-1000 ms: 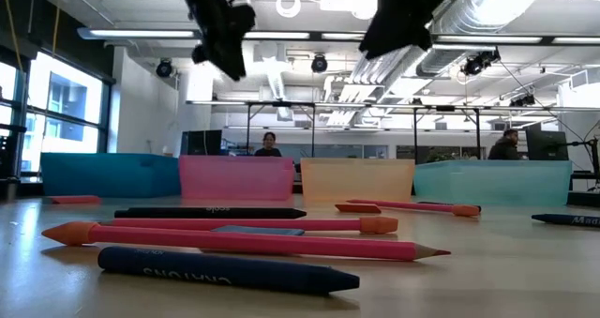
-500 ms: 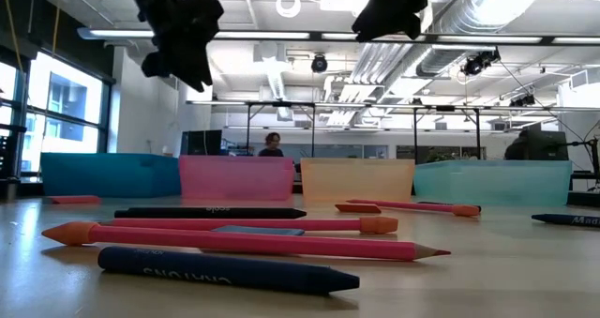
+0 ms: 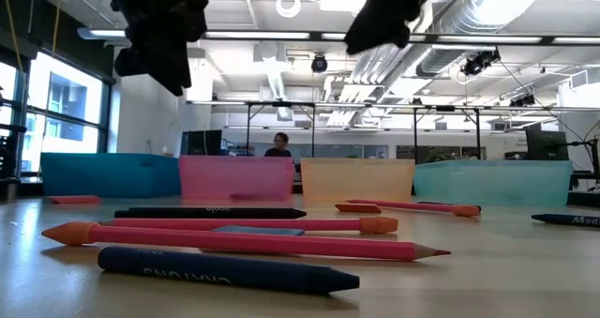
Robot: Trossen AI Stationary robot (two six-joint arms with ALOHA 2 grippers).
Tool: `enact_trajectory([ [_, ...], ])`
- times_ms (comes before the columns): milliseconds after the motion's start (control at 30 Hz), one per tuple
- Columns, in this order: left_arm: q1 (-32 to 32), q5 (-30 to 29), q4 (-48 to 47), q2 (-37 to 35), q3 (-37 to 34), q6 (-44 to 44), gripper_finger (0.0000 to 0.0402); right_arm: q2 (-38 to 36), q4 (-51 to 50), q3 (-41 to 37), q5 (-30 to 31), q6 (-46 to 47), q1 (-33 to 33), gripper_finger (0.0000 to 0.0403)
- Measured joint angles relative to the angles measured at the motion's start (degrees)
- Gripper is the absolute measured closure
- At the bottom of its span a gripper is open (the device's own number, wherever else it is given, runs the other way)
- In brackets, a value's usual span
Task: Sort crayons/erasers/pens/pencils in bins
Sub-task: Put the orange eraser into the orange bin
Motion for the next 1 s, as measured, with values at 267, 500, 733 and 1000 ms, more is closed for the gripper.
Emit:
enact_trajectory([
  [267, -4.0, -1.7, -0.6, 0.0, 0.0, -0.7, 0.0298, 9.3, -0.7, 0.0, -0.4, 7.5, 1.8, 0.0281],
  [500, -4.6, -2.1, -0.7, 0.0, 0.0, -1.7, 0.0298, 15.5, -1.7, 0.0, -4.0, 6.2, 1.8, 0.0281],
  [733, -4.6, -3.2, -0.5, 0.0, 0.0, -1.7, 0.0298, 19.3, -1.7, 0.0, -7.0, 4.8, 2.2, 0.0274],
  [1000, -4.6, -4.8, -0.4, 0.2, 0.0, -1.7, 0.0298, 22.1, -1.6, 0.0, -7.0, 4.2, 2.4, 0.0188],
])
